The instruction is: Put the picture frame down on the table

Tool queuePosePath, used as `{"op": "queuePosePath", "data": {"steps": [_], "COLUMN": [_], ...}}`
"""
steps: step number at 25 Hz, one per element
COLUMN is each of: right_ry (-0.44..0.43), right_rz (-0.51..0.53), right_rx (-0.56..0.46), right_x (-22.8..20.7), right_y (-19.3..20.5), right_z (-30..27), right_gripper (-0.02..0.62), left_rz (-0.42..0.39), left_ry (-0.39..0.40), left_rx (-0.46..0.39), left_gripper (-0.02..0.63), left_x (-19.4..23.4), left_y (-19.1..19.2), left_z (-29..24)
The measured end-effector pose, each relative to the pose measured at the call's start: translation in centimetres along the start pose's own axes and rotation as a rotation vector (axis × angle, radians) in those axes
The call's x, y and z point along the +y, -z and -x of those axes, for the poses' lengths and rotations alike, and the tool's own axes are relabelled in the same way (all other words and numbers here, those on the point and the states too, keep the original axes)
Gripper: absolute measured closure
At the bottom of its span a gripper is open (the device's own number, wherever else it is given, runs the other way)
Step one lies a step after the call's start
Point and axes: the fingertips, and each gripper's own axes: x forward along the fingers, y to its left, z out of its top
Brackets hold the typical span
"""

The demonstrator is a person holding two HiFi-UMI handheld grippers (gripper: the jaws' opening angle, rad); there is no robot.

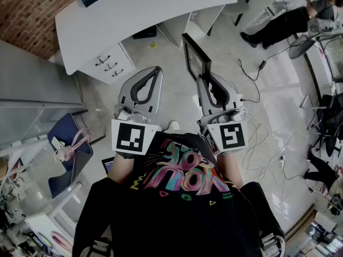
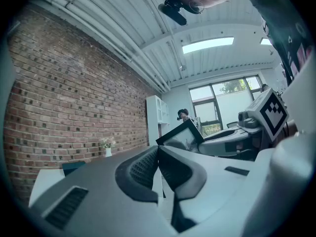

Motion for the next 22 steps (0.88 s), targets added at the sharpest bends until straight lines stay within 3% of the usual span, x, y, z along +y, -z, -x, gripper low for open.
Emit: {"op": "queuePosePath", "data": {"steps": [22], "right_ry": [-0.098], "right_rz": [-0.044], "right_rx": [-0.035], "right_x": [-2.2], "right_y": [2.3], "right_z": [4.0], "right_gripper": [0.506], "left_rz": [-0.034], "left_ry": [-0.096], "left_rx": [-0.001], "left_gripper": [0.581], "left_x": [-4.4], "left_y": [-0.3], "left_z": [1.2]}}
